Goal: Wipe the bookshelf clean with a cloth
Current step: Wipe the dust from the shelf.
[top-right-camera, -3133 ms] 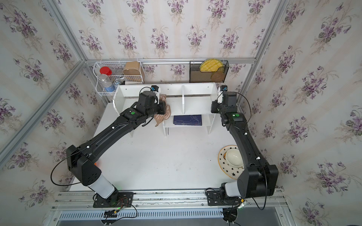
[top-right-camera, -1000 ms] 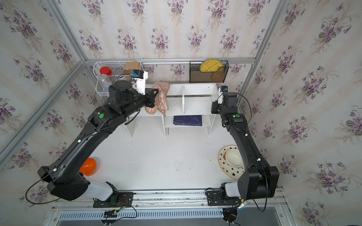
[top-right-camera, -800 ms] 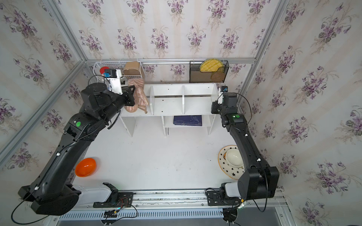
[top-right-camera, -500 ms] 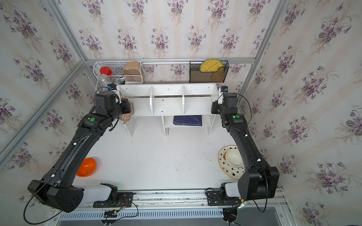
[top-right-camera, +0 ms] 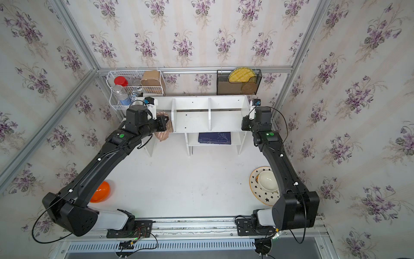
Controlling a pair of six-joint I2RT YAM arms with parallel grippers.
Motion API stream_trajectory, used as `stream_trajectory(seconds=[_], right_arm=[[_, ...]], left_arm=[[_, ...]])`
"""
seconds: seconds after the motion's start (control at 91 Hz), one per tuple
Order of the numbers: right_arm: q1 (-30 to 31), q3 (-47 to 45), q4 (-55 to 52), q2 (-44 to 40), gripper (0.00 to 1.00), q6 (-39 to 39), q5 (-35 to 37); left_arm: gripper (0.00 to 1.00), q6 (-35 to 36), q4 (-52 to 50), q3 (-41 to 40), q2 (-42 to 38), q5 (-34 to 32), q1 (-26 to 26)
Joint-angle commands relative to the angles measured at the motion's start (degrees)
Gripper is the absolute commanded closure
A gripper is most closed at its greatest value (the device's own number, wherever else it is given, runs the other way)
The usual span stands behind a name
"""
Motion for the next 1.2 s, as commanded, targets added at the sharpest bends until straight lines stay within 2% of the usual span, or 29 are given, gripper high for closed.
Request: stream_trajectory(seconds=[0.0,0.132,0.308,0.44,0.549,0.615,0.703,0.78,0.934,1.044,1.187], right_arm=[[0.36,0.22,-4.84,0.42,1.00,10.87,-11.07],[0.30,0.59,-5.19,0.65,1.00,10.89,-11.23],[0.29,1.07,-5.33,0.85,1.00,10.94,-11.40],[0.37,0.98,-5.18,0.78,1.00,11.06,-11.51],[0.36,0.89,-5.26,0.93,1.00,10.99,-11.44],[0.32,0.89,-5.18,1.04,1.00,11.12,-11.52],[0.32,1.13,-5.23,1.34,1.00,11.31,-11.77],[0.37,1.22,-5.38,1.43,1.00,11.26,-11.80],[0.33,1.59,-5.69,2.11,1.00,11.41,-12.08],[0.32,1.85,-5.70,2.53,1.00,11.50,-12.43],[0.46,1.97,-5.79,2.81,1.00,11.50,-12.49]], left_arm=[[1.00,1.23,-0.97,0.99,1.88,-7.19,1.45],[1.00,-0.79,-2.19,1.17,2.64,-8.61,4.92],[1.00,-0.03,-3.16,0.65,2.30,-10.27,5.25],[1.00,-0.22,-4.18,-0.69,1.56,-6.42,4.11],[1.00,2.00,-3.87,-0.73,0.72,-0.39,2.46],[1.00,2.96,-2.86,-0.25,0.26,0.84,1.79],[1.00,3.70,-2.40,2.40,0.31,-1.29,1.84],[1.00,4.81,-3.22,6.06,2.54,-4.70,2.17],[1.00,6.10,-3.22,9.81,7.28,-7.12,4.08],[1.00,6.23,-2.70,7.79,7.88,-7.66,4.81],[1.00,6.06,-1.24,0.71,4.15,-8.45,4.81]])
